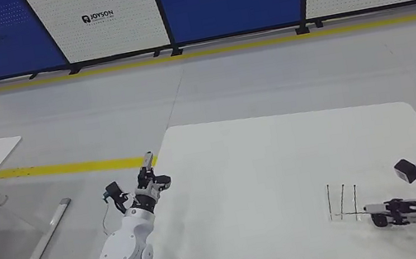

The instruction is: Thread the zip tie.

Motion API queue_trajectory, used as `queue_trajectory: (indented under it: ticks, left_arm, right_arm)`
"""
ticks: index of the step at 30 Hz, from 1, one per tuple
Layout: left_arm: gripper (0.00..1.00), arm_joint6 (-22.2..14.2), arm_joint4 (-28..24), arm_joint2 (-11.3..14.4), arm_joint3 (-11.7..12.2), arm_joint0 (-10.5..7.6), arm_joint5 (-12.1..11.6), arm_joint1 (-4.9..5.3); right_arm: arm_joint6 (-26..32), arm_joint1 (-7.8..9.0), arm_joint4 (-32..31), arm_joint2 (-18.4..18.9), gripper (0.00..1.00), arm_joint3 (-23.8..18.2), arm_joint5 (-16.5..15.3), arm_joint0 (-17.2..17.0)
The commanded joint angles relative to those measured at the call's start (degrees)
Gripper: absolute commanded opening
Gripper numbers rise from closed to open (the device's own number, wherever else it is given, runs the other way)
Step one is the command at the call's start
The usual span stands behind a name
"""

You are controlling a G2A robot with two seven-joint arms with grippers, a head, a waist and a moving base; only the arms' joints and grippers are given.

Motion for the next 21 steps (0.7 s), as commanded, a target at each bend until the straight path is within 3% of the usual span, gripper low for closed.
queue_trajectory:
  ticks: [1, 7, 14, 21]
  left_arm:
    - [1.0, 0.0, 0.0, 0.0, 0.0, 0.0, 0.0, 0.0]
    - [1.0, 0.0, 0.0, 0.0, 0.0, 0.0, 0.0, 0.0]
    - [1.0, 0.0, 0.0, 0.0, 0.0, 0.0, 0.0, 0.0]
    - [1.0, 0.0, 0.0, 0.0, 0.0, 0.0, 0.0, 0.0]
  right_arm:
    - [-0.1, 0.03, -0.1, -0.1, 0.35, -0.1, 0.2, 0.0]
    - [-0.1, 0.08, -0.3, -0.8, 0.24, 0.0, 0.6, 0.2]
    - [0.2, 0.22, -0.1, -1.1, 0.01, 0.7, 1.0, 0.8]
    - [0.4, 0.64, 2.3, -0.8, 0.0, 0.3, -1.1, -0.2]
